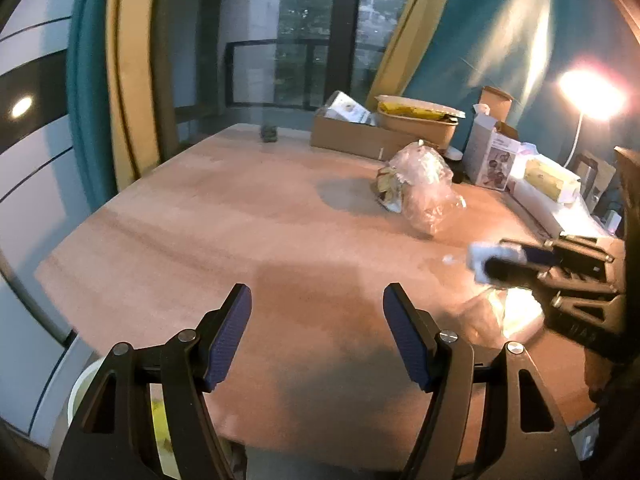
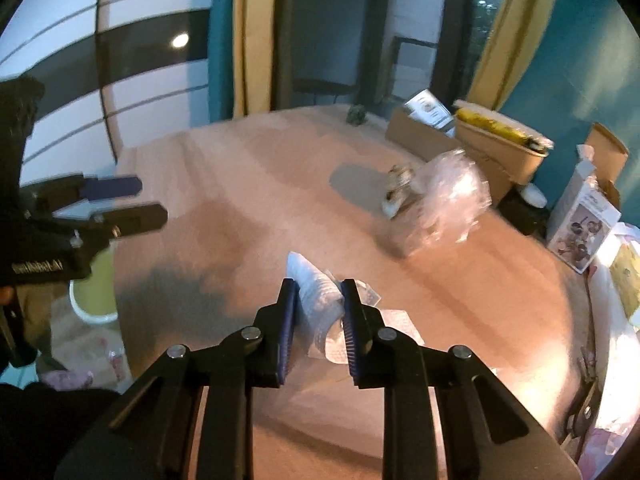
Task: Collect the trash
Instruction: 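Grasp a white paper wrapper with the right gripper while the left grasps a brown snack wrapper, then carry both wrappers with both grippers over the white bucket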
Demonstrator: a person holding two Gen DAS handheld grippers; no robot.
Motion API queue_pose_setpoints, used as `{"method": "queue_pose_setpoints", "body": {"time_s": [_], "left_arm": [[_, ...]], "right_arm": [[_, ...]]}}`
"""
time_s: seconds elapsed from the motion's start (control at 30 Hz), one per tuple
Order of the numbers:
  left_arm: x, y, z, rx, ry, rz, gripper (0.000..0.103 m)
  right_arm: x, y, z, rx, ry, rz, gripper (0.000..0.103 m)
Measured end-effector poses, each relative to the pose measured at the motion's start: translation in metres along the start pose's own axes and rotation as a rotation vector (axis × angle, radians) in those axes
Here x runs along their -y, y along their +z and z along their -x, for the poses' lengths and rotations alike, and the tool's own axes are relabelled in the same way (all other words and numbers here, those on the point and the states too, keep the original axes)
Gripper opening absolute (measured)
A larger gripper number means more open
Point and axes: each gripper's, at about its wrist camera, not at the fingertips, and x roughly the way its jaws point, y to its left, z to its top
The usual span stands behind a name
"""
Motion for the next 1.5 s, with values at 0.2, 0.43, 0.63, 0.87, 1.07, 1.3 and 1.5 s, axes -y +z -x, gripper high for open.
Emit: {"method": "queue_pose_setpoints", "body": {"time_s": [0.2,0.43,0.63,0.87,1.07,1.3,1.5], "left_arm": [[0.01,0.019,-0.036,-0.039,-0.054,0.004,0.072],[0.029,0.041,-0.077,-0.074,-0.113,-0.014,0.072],[0.047,0.061,-0.11,-0.093,-0.15,-0.066,0.072],[0.066,0.088,-0.151,-0.1,-0.163,-0.119,0.072],[0.078,0.112,-0.177,-0.1,-0.181,-0.132,0.072],[0.079,0.119,-0.21,-0.158,-0.187,-0.125,0.071],[0.081,0.113,-0.219,-0.212,-0.16,-0.158,0.028]], "right_arm": [[0.04,0.011,0.003,0.046,-0.07,-0.096,0.022],[0.083,0.013,-0.004,0.035,-0.127,-0.163,0.022],[0.115,0.013,-0.017,0.023,-0.157,-0.213,0.022],[0.145,0.005,-0.03,0.002,-0.184,-0.286,0.022],[0.158,0.0,-0.036,-0.012,-0.187,-0.32,0.022],[0.168,-0.004,-0.04,-0.015,-0.191,-0.346,0.022],[0.167,-0.004,-0.04,-0.017,-0.19,-0.343,0.022]]}}
